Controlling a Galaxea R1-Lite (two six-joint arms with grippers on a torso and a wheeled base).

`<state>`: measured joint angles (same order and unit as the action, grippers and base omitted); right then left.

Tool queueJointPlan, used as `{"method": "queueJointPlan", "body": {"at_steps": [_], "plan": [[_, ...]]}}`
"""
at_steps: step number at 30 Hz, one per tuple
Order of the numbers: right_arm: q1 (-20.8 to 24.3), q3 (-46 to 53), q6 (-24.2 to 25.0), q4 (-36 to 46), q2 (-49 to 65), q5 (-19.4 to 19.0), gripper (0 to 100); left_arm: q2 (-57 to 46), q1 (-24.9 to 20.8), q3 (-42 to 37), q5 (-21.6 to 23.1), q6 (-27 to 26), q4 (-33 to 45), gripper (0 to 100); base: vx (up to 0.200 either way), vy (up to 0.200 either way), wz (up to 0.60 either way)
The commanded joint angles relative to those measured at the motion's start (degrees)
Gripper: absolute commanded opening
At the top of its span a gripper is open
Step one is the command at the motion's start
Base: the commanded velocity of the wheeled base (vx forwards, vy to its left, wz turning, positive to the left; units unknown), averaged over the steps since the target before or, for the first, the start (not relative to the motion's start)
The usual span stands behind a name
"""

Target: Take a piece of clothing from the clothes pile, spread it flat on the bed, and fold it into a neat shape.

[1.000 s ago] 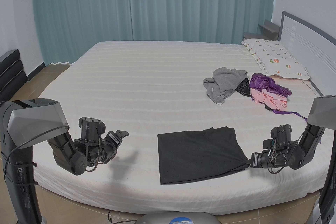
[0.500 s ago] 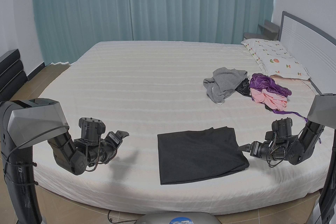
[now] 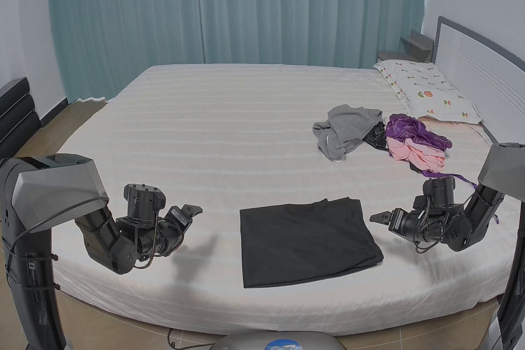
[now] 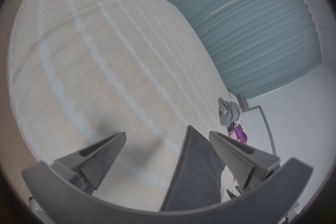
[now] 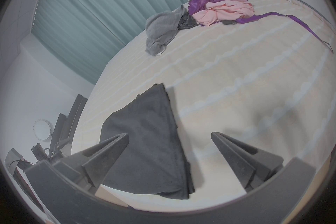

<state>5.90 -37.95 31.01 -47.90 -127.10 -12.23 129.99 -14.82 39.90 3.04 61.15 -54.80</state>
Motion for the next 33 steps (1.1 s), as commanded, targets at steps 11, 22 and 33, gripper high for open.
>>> {"method": "queueJointPlan", "body": {"at_steps": [11, 22, 33], "plan": [[-0.01, -0.28, 0.01, 0.0, -0.69, -0.08, 100, 0.27, 0.06, 0.09, -0.05, 0.02, -0.05, 100, 0.0, -0.145, 0.0], [0.69, -0.2, 0.01, 0.08, -2.1, -0.08, 100, 0.44, -0.64, -1.4, -0.4, -1.65, -0.84, 100, 0.0, 0.0, 0.0], [2.19, 0.33, -0.08, 0.08, -2.8, 0.1, 100, 6.95, -1.96, -3.69, -1.63, -12.37, -13.14, 100, 0.0, 0.0, 0.0]]}}
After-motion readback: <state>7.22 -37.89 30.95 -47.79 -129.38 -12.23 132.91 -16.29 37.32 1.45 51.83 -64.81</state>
